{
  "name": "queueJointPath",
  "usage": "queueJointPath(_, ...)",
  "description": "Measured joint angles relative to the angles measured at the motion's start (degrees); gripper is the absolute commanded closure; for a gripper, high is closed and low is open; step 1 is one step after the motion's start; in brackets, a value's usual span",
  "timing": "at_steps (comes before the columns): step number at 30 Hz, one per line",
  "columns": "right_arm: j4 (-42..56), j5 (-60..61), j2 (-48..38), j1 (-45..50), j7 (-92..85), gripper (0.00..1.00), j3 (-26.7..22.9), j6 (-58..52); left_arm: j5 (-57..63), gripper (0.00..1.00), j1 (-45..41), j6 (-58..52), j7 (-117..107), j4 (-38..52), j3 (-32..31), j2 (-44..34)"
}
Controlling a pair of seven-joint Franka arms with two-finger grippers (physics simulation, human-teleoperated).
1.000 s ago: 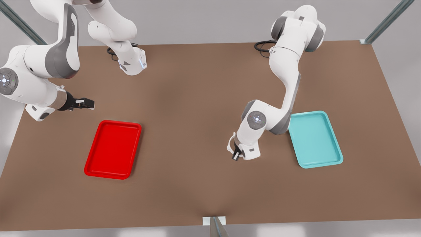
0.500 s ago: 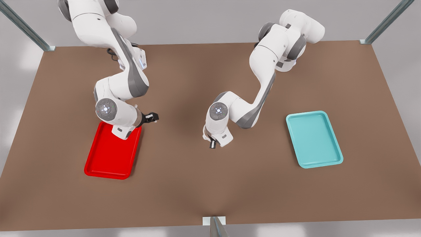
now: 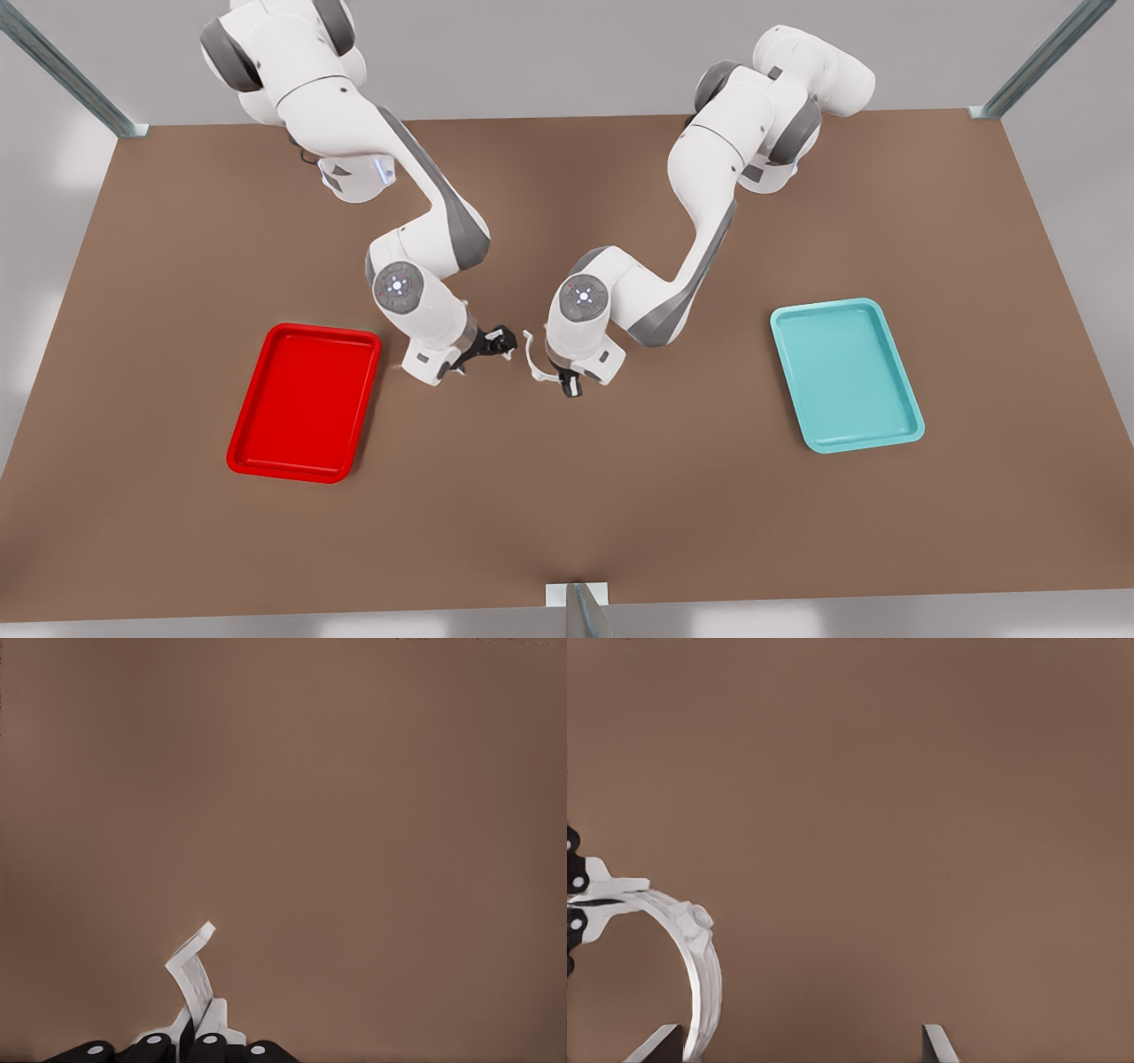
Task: Take the drainage pipe clamp from the left arm, pass it to the right arm, and place it in the plate on the right side
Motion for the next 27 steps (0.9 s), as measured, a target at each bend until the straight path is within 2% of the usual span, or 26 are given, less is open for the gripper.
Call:
queueJointPath(11,-8.4,0.2,-1.8,1.3,2.2,0.00,2.3,9.9,0.0,0.79,-0.1,1.6,-7.2,0.0,-0.1,0.4)
queueJointPath(27,-8.3,0.0,2.8,2.4,3.6,0.00,3.0,17.9,0.0,0.79,-0.1,1.5,-12.1,0.1,-0.3,0.4)
